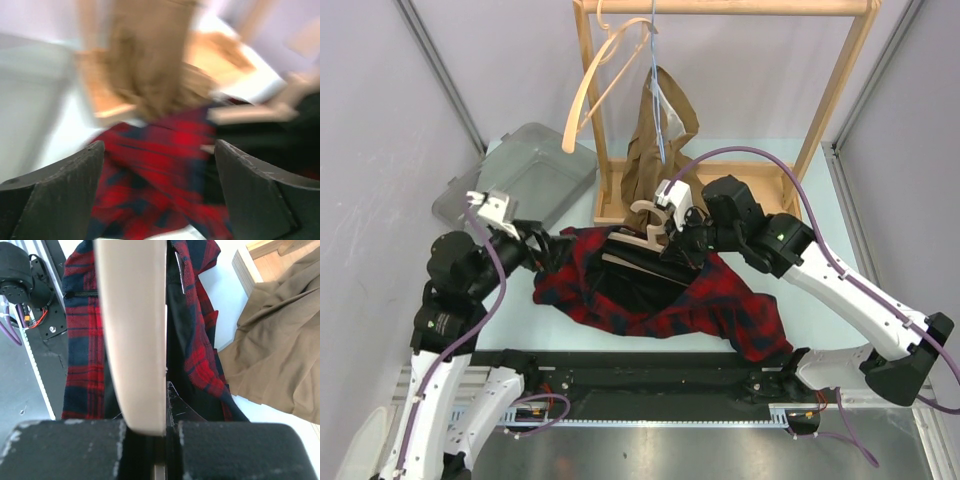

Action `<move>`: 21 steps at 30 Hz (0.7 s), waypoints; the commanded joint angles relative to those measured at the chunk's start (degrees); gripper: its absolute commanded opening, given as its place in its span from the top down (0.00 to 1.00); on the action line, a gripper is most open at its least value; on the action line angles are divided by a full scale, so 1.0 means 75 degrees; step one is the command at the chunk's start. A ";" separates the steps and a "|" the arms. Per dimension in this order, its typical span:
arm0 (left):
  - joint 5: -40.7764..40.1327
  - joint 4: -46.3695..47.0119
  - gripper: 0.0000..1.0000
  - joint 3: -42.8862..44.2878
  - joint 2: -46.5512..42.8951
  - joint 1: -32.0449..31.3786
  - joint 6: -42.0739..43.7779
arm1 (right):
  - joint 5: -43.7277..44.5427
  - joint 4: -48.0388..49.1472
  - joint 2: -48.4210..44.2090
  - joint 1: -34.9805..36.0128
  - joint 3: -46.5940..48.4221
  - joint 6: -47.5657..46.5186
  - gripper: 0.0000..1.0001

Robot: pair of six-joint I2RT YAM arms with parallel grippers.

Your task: Place the skirt on the hanger

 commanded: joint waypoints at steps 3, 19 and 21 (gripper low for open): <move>0.3227 -0.0076 0.03 -0.0634 0.0042 0.0016 0.0452 | 0.0066 0.0834 -0.0076 0.0003 0.0088 0.0259 1.00; -0.0387 -0.0720 0.49 -0.0577 0.1014 -0.1425 0.0557 | -0.0017 0.0834 -0.0006 0.0026 0.0088 0.0528 1.00; -0.0952 -0.0896 0.72 -0.0181 0.1142 -0.1425 0.0557 | 0.0018 0.0764 0.0017 0.0050 0.0088 0.0482 1.00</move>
